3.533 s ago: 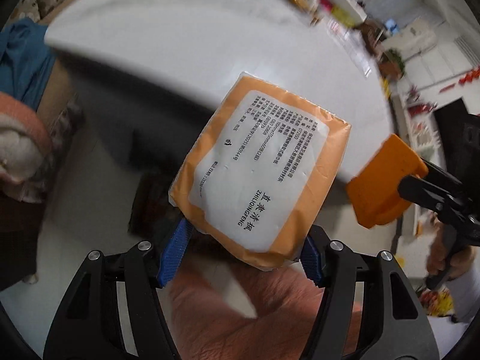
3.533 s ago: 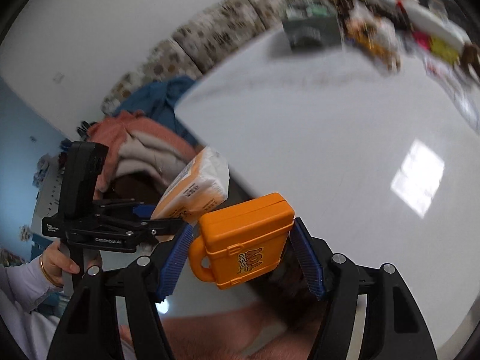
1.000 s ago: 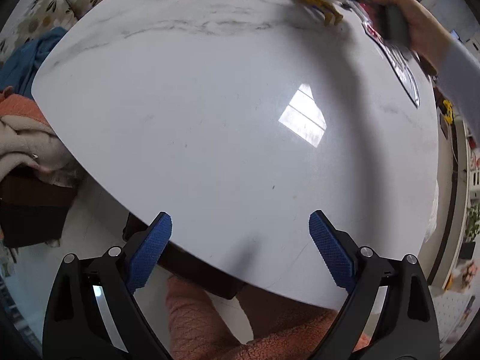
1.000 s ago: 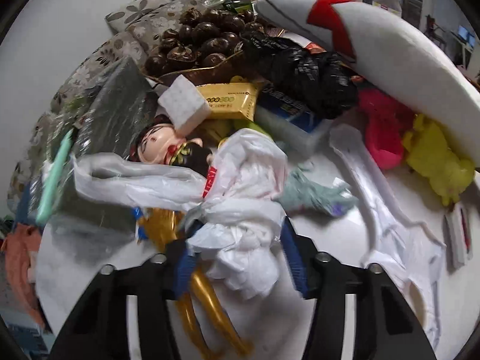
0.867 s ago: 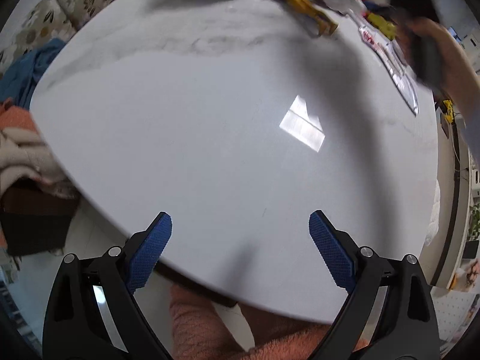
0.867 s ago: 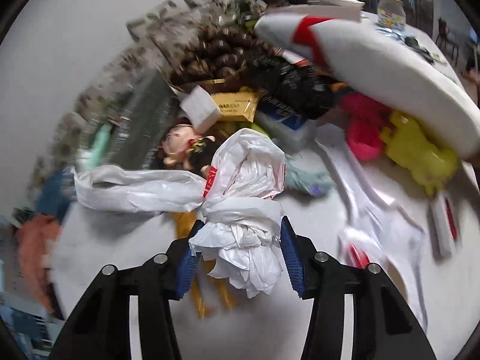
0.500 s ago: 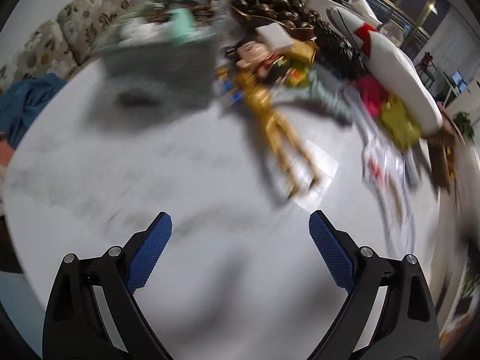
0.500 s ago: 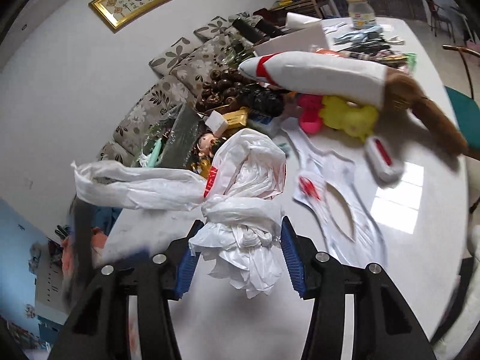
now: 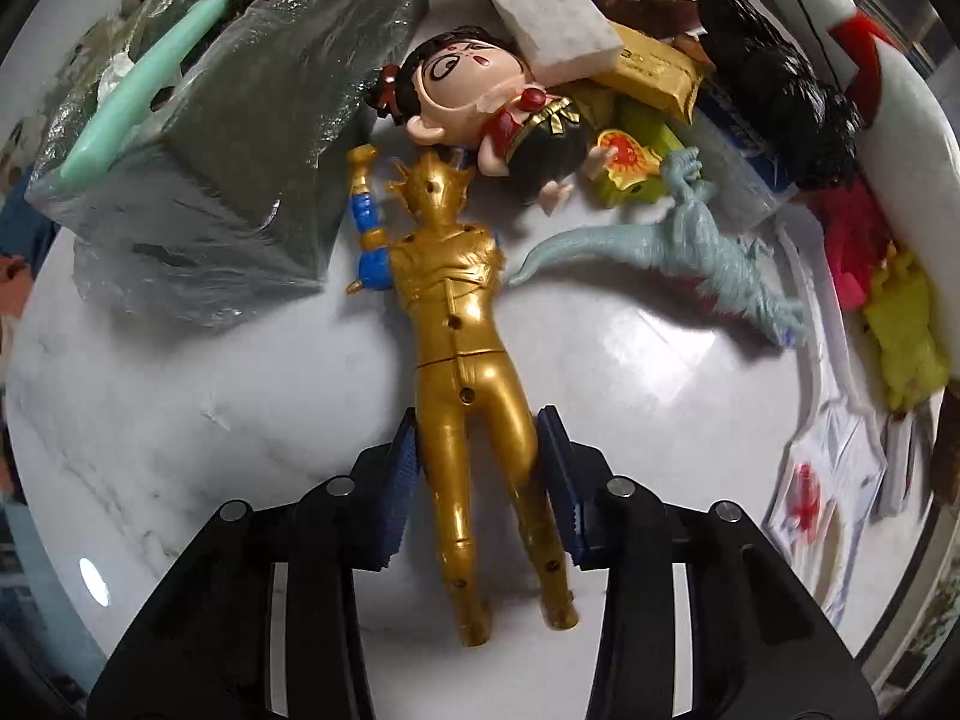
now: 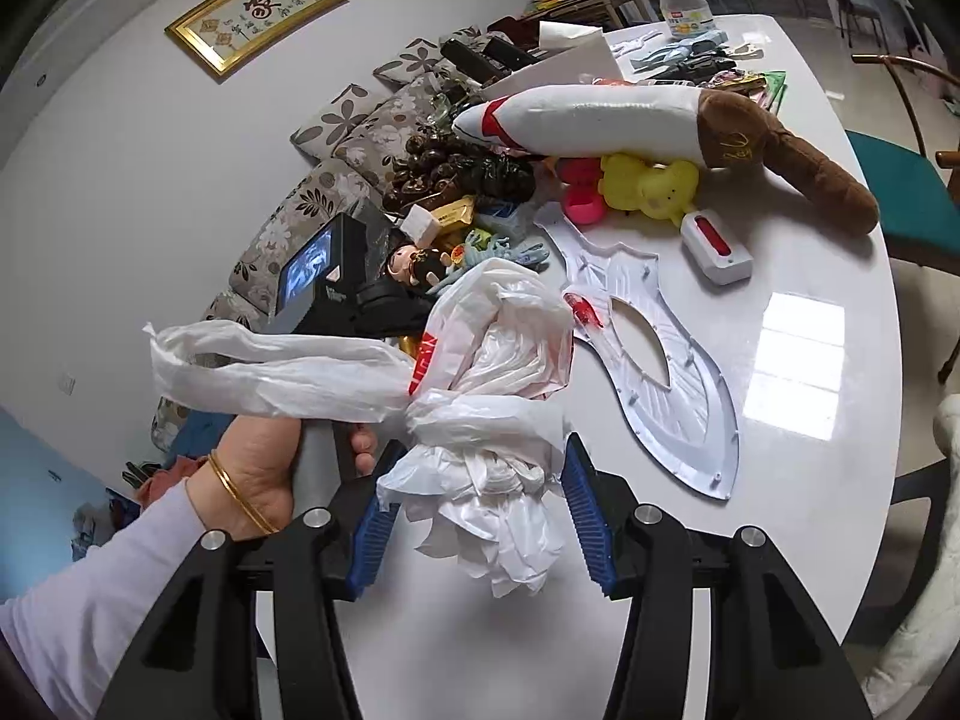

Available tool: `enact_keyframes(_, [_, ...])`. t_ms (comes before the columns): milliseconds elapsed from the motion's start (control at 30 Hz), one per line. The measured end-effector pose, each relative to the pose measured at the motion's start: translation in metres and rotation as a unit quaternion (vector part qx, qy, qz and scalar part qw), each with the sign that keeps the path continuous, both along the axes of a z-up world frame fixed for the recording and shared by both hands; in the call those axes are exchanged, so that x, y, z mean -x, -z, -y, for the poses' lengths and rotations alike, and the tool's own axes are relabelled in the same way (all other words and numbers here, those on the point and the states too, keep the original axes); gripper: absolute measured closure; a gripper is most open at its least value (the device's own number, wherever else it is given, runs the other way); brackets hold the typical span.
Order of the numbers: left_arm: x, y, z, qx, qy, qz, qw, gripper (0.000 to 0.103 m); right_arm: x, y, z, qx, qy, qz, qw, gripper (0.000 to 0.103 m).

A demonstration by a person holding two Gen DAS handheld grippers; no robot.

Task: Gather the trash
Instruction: 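Grasp the gold action figure with the left tool, then carry the gold figure and white bag down and drop them into the box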

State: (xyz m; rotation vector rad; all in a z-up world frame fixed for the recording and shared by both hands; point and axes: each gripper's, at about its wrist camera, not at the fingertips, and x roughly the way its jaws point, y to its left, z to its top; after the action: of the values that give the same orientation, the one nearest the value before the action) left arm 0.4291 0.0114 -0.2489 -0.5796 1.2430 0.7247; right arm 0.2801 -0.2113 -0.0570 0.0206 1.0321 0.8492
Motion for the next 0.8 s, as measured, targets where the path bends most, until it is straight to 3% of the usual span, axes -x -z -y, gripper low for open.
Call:
enact_keyframes(167, [0.047, -0.012, 0.007, 0.01, 0.022, 0.038, 0.999, 0.066, 0.011, 0.001, -0.002, -0.002, -0.005, -0.007, 1.0, 0.051])
enact_keyframes(333, [0.123, -0.035, 0.029, 0.014, 0.082, 0.08, 0.9933, 0.067, 0.03, 0.008, -0.008, 0.007, -0.006, -0.012, 1.0, 0.051])
enact_keyframes(533, [0.218, -0.063, 0.03, 0.028, 0.118, 0.111, 0.9864, 0.068, 0.069, 0.013, -0.018, 0.02, -0.009, -0.019, 1.0, 0.051])
enact_keyframes(567, [0.241, -0.067, 0.031, 0.019, 0.128, 0.108, 0.9857, 0.068, 0.081, 0.014, -0.021, 0.023, -0.014, -0.019, 0.999, 0.051])
enact_keyframes(700, [0.295, -0.066, 0.03, 0.041, 0.157, 0.106, 0.981, 0.068, 0.139, 0.017, -0.036, 0.051, -0.031, -0.01, 0.998, 0.051])
enact_keyframes(767, [0.322, -0.071, 0.029, 0.041, 0.175, 0.121, 0.9762, 0.068, 0.173, 0.017, -0.043, 0.06, -0.034, -0.011, 0.998, 0.051])
enact_keyframes(800, [0.337, -0.075, 0.026, 0.059, 0.187, 0.139, 0.9707, 0.068, 0.185, 0.017, -0.046, 0.061, -0.034, -0.013, 0.997, 0.051])
